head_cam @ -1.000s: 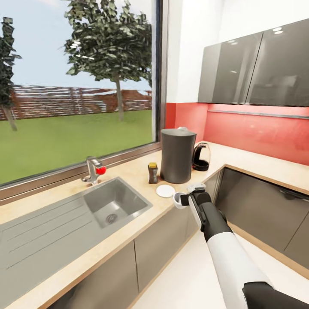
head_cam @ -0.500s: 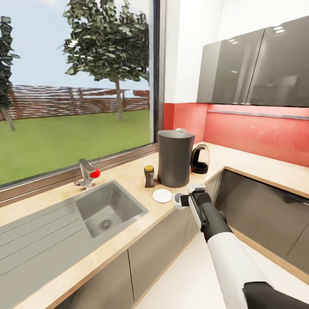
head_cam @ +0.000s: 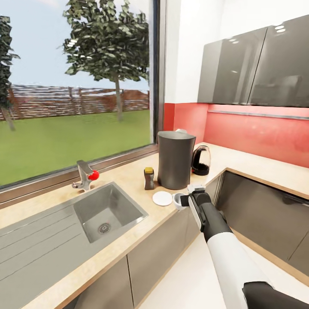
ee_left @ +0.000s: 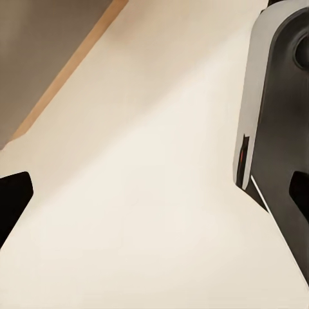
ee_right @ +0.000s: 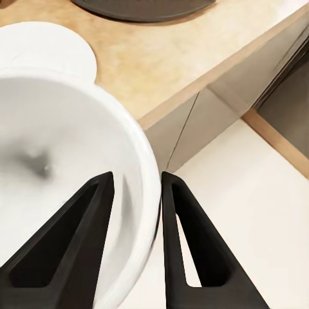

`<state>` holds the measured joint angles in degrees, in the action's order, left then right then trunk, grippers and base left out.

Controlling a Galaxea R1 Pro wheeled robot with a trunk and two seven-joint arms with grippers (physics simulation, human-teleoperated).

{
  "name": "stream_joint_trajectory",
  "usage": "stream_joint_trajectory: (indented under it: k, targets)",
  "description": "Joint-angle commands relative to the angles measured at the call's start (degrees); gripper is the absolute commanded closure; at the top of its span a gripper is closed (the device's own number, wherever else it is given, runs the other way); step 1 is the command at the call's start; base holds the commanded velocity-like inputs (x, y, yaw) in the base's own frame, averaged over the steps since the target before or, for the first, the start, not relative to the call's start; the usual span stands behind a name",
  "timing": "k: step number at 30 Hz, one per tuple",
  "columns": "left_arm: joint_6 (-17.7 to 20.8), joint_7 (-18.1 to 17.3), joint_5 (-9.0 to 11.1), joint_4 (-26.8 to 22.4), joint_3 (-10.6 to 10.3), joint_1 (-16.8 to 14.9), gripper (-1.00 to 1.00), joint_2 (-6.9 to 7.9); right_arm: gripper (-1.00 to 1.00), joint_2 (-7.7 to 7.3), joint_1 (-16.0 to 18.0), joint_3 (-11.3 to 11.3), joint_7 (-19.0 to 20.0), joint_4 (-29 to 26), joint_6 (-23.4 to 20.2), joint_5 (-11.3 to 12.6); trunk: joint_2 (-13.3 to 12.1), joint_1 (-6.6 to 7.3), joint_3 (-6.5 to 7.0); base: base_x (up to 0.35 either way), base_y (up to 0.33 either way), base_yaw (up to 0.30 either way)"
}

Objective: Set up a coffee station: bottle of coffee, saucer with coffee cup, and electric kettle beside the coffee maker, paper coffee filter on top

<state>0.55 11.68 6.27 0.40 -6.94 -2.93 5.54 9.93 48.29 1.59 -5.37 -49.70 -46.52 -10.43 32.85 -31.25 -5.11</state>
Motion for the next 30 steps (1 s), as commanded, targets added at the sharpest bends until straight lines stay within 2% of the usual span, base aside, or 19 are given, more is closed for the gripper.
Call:
stream_joint_trajectory:
  k: [1,17,22,30]
  targets:
    - [0.06,0.10,0.59,0.04,-0.51,-0.06,-1.00,0.00,1.00,0.07,0.05,0.17,0.27,-0.05,-0.24,-0.38,0.10,-0.02,-0.12,0.003,0.000,0.034]
    - [0.07,0.10,0.64,0.04,-0.62,-0.06,-1.00,-0.10,1.00,0.07,0.05,0.17,0.27,0.04,-0.21,-0.38,0.10,-0.02,-0.80,0.036,0.000,0.123]
    - [0.07,0.10,0.62,0.04,-0.55,-0.06,-1.00,-0.16,1.00,0.07,0.05,0.17,0.33,0.17,-0.18,-0.45,0.10,-0.02,-0.84,0.300,0.000,0.027]
    - [0.12,0.17,0.63,0.12,-0.46,-0.06,-1.00,-0.34,1.00,0.07,0.05,0.26,0.28,1.70,-0.06,-0.47,0.10,-0.02,-0.84,0.030,0.000,0.001]
